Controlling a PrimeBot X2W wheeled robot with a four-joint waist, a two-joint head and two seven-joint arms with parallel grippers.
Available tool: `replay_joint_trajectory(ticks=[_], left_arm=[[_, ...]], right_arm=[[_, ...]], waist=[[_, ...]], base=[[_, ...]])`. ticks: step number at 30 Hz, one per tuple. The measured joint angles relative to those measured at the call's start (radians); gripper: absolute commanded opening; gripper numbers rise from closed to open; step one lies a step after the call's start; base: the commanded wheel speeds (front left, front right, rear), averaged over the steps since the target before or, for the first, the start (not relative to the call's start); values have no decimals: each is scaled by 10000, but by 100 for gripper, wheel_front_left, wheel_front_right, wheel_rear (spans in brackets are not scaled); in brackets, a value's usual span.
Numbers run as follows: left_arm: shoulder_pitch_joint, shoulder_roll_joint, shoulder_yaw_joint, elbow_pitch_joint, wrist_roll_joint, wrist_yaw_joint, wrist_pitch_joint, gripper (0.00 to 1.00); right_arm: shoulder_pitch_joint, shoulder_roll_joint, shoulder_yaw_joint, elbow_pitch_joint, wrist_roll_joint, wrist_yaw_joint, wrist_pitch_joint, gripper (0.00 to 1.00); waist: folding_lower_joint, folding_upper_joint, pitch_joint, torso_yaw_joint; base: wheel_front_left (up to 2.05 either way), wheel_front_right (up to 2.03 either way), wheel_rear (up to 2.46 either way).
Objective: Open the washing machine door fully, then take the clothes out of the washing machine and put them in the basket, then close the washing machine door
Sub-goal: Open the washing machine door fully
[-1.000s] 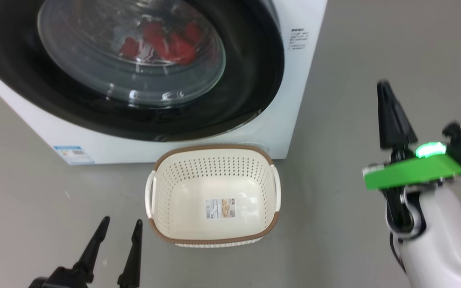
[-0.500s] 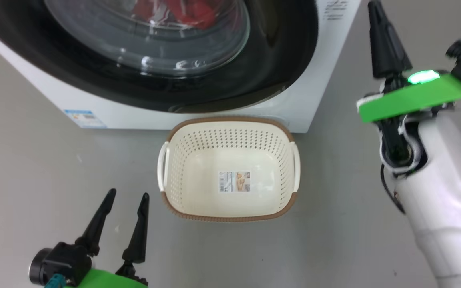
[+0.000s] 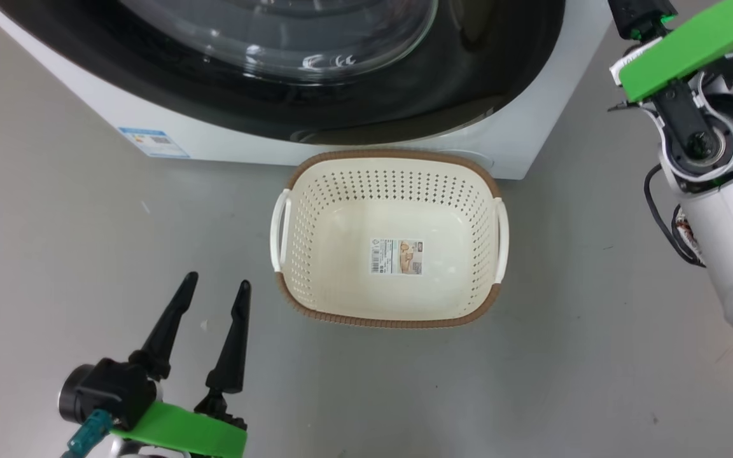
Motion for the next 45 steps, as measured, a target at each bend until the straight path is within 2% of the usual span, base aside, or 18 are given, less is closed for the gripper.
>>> replay_joint_trajectory(ticks=[2, 8, 20, 32, 45], left_arm=[[-85, -2, -86, 29, -33, 0, 0, 100], [-219, -4, -207, 94, -48, 2, 0, 100], [-275, -56, -376, 232, -125, 2, 0, 100], [-272, -157, -370, 247, -161, 0, 0, 100], [-139, -226, -360, 244, -146, 0, 0, 100]], right_arm=[[-274, -107, 199, 63, 882, 0, 800, 0], [-779, -445, 209, 387, 2255, 0, 2031, 0], [-1670, -669, 265, 1789, 3616, -4, 4587, 0], [-1343, -704, 127, 1668, 4537, -63, 5590, 0], [-630, -514, 401, 1494, 4614, -63, 6303, 0]], waist=[[0, 0, 129, 116], [0, 0, 288, 303], [0, 0, 316, 508], [0, 0, -46, 534], [0, 0, -541, 453]], base=[[0, 0, 0], [0, 0, 0], [0, 0, 0], [0, 0, 0], [0, 0, 0]])
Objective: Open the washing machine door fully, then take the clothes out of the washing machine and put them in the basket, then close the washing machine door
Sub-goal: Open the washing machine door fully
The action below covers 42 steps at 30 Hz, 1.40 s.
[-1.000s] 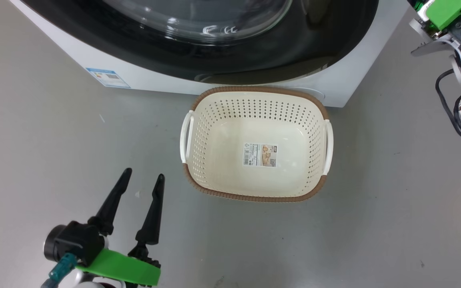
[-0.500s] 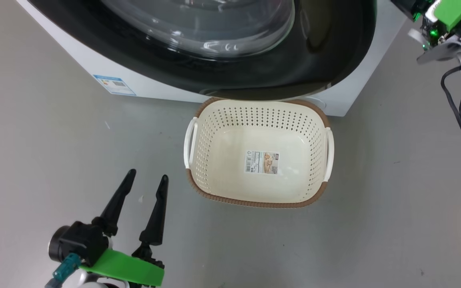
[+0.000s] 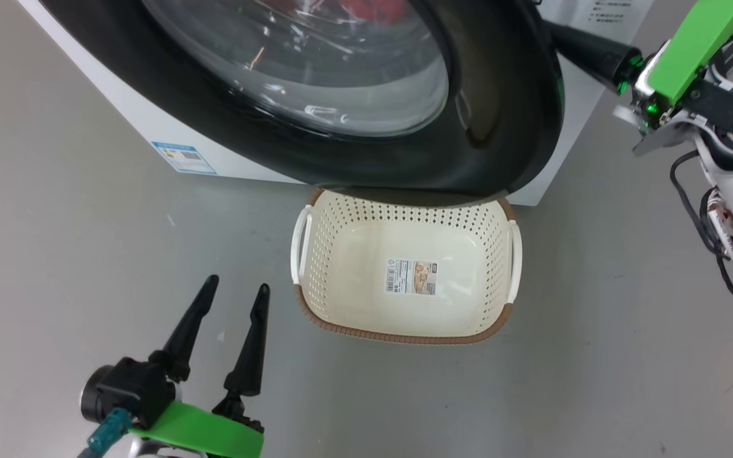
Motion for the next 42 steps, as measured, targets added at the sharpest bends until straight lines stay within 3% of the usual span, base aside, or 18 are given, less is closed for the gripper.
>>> replay_joint_trajectory(ticks=[42], left_arm=[[792, -132, 178, -36, 142, 2, 0, 100]], right_arm=[[3428, 1005, 625, -3101, 430, 0, 1308, 0]], waist=[[0, 0, -1056, -96]], base=[[0, 0, 0]])
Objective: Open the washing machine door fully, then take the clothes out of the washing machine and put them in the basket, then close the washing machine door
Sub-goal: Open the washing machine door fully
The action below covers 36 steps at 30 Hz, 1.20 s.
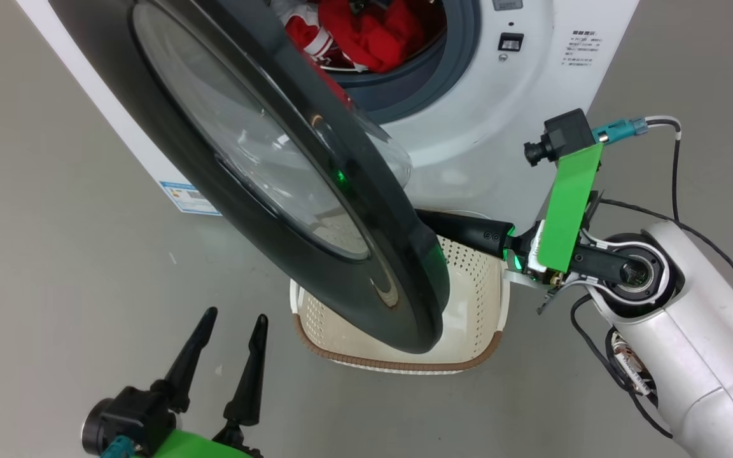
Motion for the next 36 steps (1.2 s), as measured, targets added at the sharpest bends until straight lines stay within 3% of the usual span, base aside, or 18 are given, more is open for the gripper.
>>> replay_joint_trajectory(ticks=[15, 17, 18, 19, 20, 36], left_arm=[[-9, -27, 25, -12, 38, -2, 0, 100], [-11, -25, 38, -13, 38, -2, 0, 100], [-12, -21, 46, -13, 38, -2, 0, 100], [-12, -15, 42, -13, 38, -2, 0, 100], [-12, -10, 36, -12, 38, -2, 0, 100], [27, 19, 261, 42, 69, -2, 0, 100]], right_arm=[[149, 215, -314, -134, -558, 2, -550, 2], [245, 196, -389, -173, -639, 2, -709, 38], [322, 180, -449, -196, -725, 2, -855, 49], [398, 153, -506, -199, -729, 2, -947, 81], [498, 119, -575, -211, -732, 2, -1055, 100], [2705, -408, -1001, -115, -1684, 2, -3221, 100]], waist=[[0, 0, 42, -118], [0, 0, 48, -153], [0, 0, 44, -170], [0, 0, 30, -184], [0, 0, 14, -197], [0, 0, -265, -702]], base=[[0, 0, 0], [0, 0, 0], [0, 0, 0], [0, 0, 0], [0, 0, 0], [0, 0, 0]])
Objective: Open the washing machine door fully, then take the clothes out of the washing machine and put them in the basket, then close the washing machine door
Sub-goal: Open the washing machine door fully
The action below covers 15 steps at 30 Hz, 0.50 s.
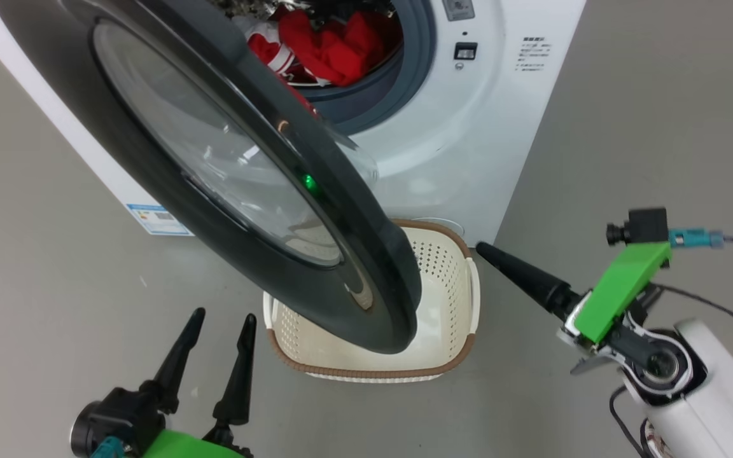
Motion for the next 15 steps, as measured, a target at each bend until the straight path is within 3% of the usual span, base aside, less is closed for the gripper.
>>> replay_joint_trajectory(ticks=[15], left_arm=[[572, 61, 420, 92, 29, 0, 0, 100]], right_arm=[[1455, -610, 1198, 1118, -2194, 0, -3676, 100]], waist=[[0, -1, -375, -626]], base=[[0, 0, 0]])
